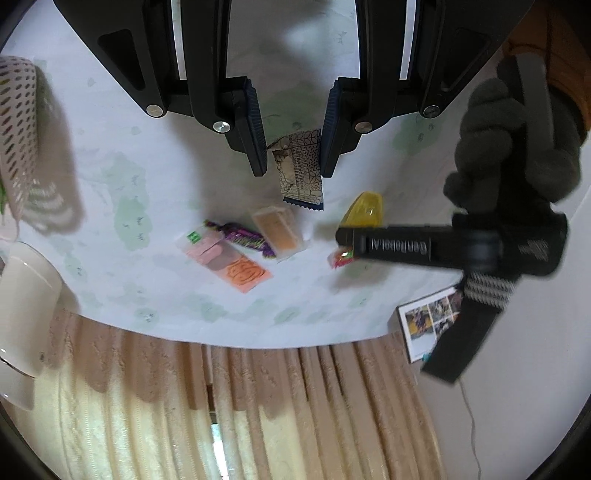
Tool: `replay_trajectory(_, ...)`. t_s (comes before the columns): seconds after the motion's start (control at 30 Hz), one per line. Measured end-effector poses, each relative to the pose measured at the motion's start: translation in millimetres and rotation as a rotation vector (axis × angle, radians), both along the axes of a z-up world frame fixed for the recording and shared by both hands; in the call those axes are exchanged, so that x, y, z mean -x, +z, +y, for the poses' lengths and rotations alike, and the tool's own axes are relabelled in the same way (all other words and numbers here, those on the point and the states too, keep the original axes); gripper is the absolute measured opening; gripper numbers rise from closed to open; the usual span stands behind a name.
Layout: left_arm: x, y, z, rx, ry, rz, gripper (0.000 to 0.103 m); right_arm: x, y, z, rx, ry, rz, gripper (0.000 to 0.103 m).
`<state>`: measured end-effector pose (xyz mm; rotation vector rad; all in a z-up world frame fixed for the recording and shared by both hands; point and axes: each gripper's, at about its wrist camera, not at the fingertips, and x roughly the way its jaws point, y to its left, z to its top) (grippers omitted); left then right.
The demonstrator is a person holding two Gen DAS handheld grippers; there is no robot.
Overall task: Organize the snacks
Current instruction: 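Grasp the small wrapped cookie with the right gripper while the left gripper holds the jelly cup, then carry the wrapped cookie into the basket and open the right gripper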
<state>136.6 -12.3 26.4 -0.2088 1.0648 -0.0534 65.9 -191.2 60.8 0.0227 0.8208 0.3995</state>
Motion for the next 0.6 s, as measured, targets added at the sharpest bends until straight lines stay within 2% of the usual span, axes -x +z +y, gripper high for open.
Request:
replay_trajectory(0.07,0,-2,-4,-0.013,-0.011,-0.001,0.044,0,4,-5,-0.012,-0.013,-0.008,0.030)
replay_trajectory(0.2,1,-2,-8,-0.048,-0.021,-0.025,0.044,2,13,-18,-0.042,-0.045,-0.028,0.030)
replay_trajectory(0.6,10,16,-10,-0.023,-0.032,-0.078,0.043,13,45,-57,-0.125,-0.159,-0.127,0.030)
